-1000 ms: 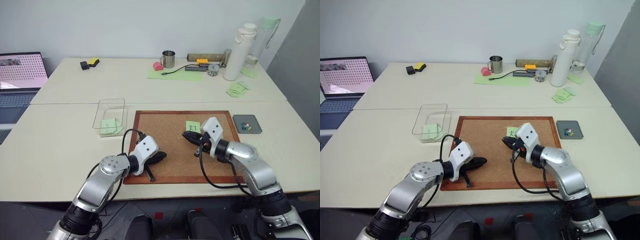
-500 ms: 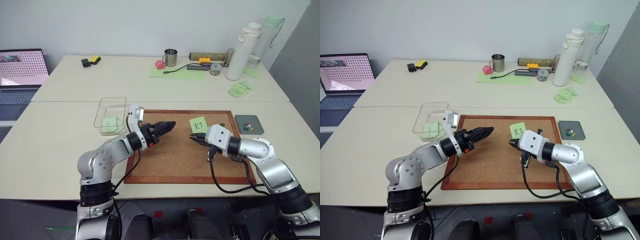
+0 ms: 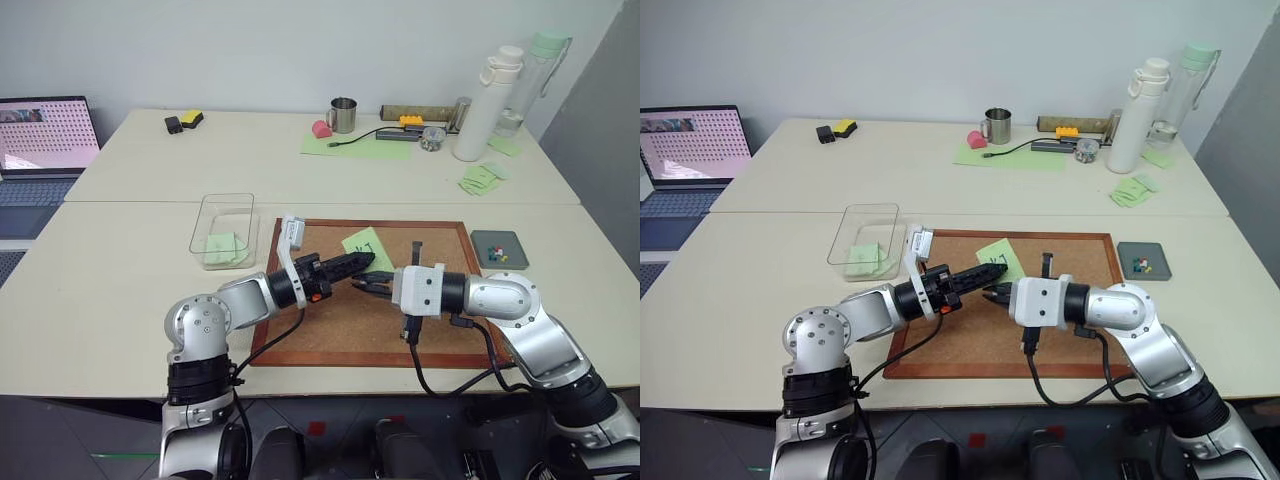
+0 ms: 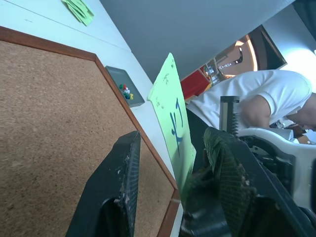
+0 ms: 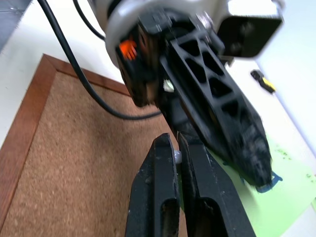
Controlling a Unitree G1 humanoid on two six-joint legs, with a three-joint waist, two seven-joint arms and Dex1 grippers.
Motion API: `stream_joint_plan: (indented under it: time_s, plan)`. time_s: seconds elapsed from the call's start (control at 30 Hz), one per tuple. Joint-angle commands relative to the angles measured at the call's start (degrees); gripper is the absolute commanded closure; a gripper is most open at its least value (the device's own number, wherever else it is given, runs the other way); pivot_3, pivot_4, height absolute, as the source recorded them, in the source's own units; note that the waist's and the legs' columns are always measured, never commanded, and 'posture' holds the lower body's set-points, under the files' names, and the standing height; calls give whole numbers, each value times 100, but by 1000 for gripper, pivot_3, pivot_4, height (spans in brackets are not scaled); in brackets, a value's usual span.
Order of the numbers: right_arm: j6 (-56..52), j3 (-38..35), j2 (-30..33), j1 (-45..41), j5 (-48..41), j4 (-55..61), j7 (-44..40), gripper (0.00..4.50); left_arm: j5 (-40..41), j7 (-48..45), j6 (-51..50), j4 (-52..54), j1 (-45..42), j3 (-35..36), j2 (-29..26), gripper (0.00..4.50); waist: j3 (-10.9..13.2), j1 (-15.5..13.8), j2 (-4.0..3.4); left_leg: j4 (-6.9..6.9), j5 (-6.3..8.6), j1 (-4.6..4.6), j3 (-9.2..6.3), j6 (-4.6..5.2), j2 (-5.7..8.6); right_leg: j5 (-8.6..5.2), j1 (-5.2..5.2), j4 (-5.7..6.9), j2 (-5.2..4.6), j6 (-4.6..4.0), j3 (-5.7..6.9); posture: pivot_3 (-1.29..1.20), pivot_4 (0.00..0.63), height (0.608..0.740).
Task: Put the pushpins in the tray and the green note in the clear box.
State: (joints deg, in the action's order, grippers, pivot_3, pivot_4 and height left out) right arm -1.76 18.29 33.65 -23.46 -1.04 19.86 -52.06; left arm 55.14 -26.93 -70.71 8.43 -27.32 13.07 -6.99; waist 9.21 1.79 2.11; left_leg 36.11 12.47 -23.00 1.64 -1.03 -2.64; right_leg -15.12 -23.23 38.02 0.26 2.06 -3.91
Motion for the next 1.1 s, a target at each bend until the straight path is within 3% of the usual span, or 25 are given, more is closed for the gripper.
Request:
stream_joint_plan:
  time_s: [0.03, 0.07, 0.4, 0.63, 0.83, 1.03, 1.1]
  plan:
    - [102, -9, -16, -119, -5, 262, -58, 4500, 200, -106, 191, 116, -28, -74, 67, 2322, 0, -4, 0, 0, 0, 0, 0, 0, 0, 0, 0, -1, 0, -1, 1, 0, 150, 740]
    - [100, -13, -12, -119, -5, 266, -65, 4500, 254, -136, 198, 129, -12, -57, 54, 2676, 1, -5, 1, 0, 0, 0, 1, 0, 0, 1, 0, -1, 0, -3, 1, 0, 150, 740]
    - [62, -107, 47, -81, -85, 264, -92, 4500, 622, -214, 176, 260, 134, -81, -120, 4441, 1, -2, 1, 0, 0, 0, 2, 0, 0, 8, 0, -1, 0, -14, 1, 0, 150, 740]
    - [17, -172, 72, -107, -94, 297, -71, 4500, 681, -277, 247, 214, 155, -170, -268, 4483, 1, -3, 2, 0, 0, 0, 1, 0, 0, 8, 0, -2, 0, -15, 1, 0, 150, 740]
    - [-302, -333, 132, -92, -177, 638, -1, 4500, -462, -488, 1120, -231, 172, -800, -679, 4483, 1, -6, 1, -1, 0, 0, 1, 0, 0, 8, 0, -1, 0, -16, 1, 0, 150, 740]
    - [-821, -644, 240, 149, -326, 1148, 108, 4500, -678, -723, 1422, -500, 7, -890, -790, 4483, 6, -12, 6, -1, 0, -1, 2, 0, -1, 7, -1, -4, -1, -18, 2, 0, 150, 740]
    - [-1412, -1114, 126, 412, -610, 1141, 437, 4500, -728, -769, 1489, -358, -121, -991, -780, 4483, 9, -13, 10, -2, 0, -3, 2, 0, -1, 6, -1, -4, -2, -19, 6, 0, 150, 740]
